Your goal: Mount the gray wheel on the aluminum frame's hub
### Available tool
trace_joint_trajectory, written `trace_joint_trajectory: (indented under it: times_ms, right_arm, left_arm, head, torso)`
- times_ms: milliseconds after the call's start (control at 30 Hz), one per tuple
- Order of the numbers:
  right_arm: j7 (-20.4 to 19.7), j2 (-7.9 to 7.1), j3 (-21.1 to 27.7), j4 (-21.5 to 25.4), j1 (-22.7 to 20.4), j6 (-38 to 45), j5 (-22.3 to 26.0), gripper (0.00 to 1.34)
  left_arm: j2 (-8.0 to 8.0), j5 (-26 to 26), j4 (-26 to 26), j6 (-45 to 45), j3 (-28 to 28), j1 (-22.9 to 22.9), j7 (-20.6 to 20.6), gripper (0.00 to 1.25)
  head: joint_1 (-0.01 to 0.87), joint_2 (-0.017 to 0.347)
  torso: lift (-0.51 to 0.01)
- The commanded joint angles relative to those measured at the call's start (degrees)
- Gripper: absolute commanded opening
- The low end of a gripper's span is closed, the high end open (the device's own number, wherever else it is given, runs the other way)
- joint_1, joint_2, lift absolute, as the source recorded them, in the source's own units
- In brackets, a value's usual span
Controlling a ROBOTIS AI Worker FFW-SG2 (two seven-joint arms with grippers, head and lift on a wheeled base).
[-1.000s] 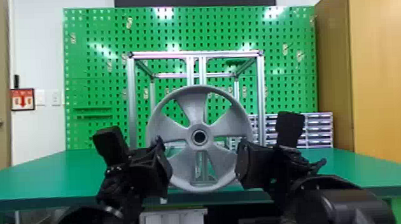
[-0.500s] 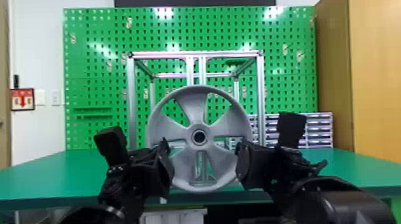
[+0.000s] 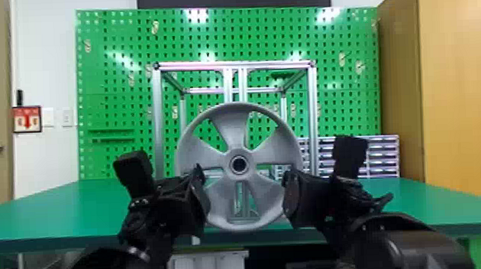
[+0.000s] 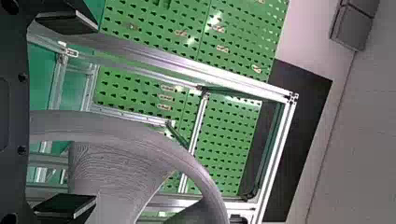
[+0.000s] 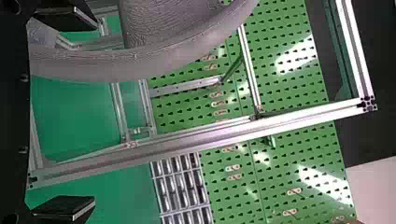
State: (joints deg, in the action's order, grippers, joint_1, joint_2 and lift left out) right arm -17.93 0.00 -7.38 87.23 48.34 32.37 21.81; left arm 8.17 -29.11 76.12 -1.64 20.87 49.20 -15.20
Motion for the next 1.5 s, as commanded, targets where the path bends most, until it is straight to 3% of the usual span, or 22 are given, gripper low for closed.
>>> trace_joint_trajectory:
  times_ms: [0,300,867,1133,1467]
  right_arm:
    - [0.00,0.05,-0.01,0.92,-0.44,0.06,0.16,1.34]
    - [0.00,0.05,0.70,6.90,-4.31,0.76,0.95,1.34]
    - [0.52,0.05,1.75,17.98,-15.64,0.76,2.36,1.34]
    - [1.49,-2.46,2.19,20.88,-22.23,-2.23,1.66,1.34]
    - [1.58,-4.22,1.22,22.55,-30.76,-7.77,-2.39,1.34]
  left_arm:
    - [0.00,0.29,0.96,-1.09,-0.39,-0.51,-0.01,1.23]
    - [1.85,2.13,8.34,-4.07,-2.77,-4.82,-0.01,1.23]
    - [5.98,4.24,21.44,-7.94,-5.31,-15.98,1.57,1.23]
    - [7.56,8.11,25.57,-9.26,-7.95,-21.52,5.09,1.23]
    - [8.88,12.41,26.36,-9.35,-11.12,-28.11,9.40,1.22]
  head:
    - [-0.005,0.006]
    - [-0.005,0.006]
    - [-0.005,0.006]
    - [-0.005,0.006]
    - [-0.005,0.006]
  torso:
    - [-0.499]
    - [-0.499]
    - [-0.499]
    - [-0.499]
    - [-0.499]
